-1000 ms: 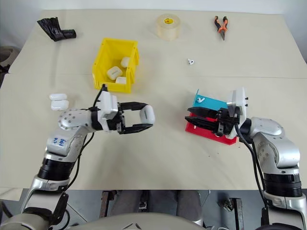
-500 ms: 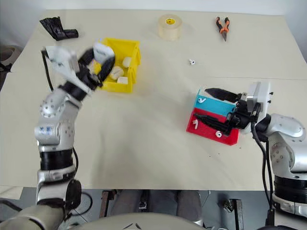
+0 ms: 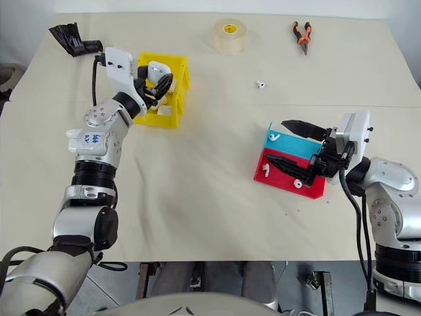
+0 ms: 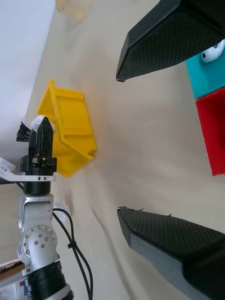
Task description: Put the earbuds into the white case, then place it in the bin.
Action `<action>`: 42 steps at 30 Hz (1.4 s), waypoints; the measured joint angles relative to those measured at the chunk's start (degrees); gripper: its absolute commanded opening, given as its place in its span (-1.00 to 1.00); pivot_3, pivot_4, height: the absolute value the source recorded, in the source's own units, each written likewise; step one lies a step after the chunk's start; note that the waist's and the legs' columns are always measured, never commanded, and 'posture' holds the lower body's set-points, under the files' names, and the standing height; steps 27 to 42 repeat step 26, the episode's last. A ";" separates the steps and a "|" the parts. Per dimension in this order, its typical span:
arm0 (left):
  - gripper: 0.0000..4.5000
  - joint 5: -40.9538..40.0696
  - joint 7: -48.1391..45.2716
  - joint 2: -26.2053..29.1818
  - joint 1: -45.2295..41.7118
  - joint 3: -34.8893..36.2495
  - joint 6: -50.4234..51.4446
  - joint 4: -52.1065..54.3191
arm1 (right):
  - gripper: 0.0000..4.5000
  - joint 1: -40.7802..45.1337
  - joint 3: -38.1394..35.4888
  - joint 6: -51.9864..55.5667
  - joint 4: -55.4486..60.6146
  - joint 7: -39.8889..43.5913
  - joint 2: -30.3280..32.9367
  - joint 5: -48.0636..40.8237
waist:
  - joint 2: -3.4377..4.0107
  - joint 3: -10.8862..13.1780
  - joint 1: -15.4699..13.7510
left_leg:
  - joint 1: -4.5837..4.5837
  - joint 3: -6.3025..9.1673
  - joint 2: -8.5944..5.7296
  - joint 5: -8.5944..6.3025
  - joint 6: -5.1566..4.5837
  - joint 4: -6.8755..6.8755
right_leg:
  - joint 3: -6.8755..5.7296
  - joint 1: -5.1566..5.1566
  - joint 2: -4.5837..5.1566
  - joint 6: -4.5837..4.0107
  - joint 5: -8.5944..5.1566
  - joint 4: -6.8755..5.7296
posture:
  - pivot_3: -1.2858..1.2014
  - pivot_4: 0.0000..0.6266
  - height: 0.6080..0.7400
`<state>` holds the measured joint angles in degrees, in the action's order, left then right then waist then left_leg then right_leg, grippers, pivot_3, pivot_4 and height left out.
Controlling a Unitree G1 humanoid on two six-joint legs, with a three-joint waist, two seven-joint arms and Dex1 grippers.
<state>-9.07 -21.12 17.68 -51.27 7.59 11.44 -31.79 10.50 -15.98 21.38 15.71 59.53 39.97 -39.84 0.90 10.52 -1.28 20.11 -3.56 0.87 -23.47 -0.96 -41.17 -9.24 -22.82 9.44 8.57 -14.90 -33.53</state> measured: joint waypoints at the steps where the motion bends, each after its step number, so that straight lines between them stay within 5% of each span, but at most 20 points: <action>1: 0.98 -0.02 -0.77 0.63 0.52 -0.03 0.28 0.72 | 1.00 -0.45 0.00 0.00 0.03 -0.15 -0.01 -0.01 | 0.00 0.00 0.00 | 0.00 0.00 0.00 0.00 0.00 -0.01 | 0.01 0.00 0.00 0.00 0.00 0.00 | 0.03 -0.52 1.00; 7: 0.98 -3.74 -8.09 3.08 7.67 0.01 3.97 12.45 | 1.00 -0.47 0.12 0.01 0.04 0.05 -0.04 -0.19 | 0.00 0.00 0.11 | -0.01 0.01 0.02 0.00 0.00 -0.02 | 0.02 0.00 0.00 0.00 0.00 0.00 | 0.03 -0.52 1.00; 16: 0.98 -15.97 -34.79 15.06 29.13 -1.17 4.49 35.67 | 1.00 1.66 1.91 -0.07 -3.65 5.68 2.33 0.40 | 0.02 0.00 0.55 | -0.02 0.00 0.06 0.00 0.00 -0.07 | 0.07 0.00 0.00 -0.01 0.00 -0.03 | 0.03 -0.52 1.00; 24: 0.98 -16.68 -34.91 19.27 41.60 4.82 2.39 42.45 | 1.00 3.03 2.00 -3.89 -9.79 8.49 3.36 3.83 | 0.02 0.00 -0.13 | -0.02 0.00 0.05 0.00 0.01 -0.09 | 0.10 0.00 0.01 0.00 0.00 -0.03 | 0.03 -0.52 1.00; 42: 0.98 -15.59 -34.12 19.27 42.00 4.92 0.32 42.40 | 1.00 3.02 2.00 -4.54 -10.13 8.55 3.37 4.55 | 0.02 0.00 -0.16 | -0.02 -0.01 0.04 0.00 0.00 -0.08 | 0.09 0.00 0.01 0.00 0.00 -0.03 | 0.03 -0.52 1.00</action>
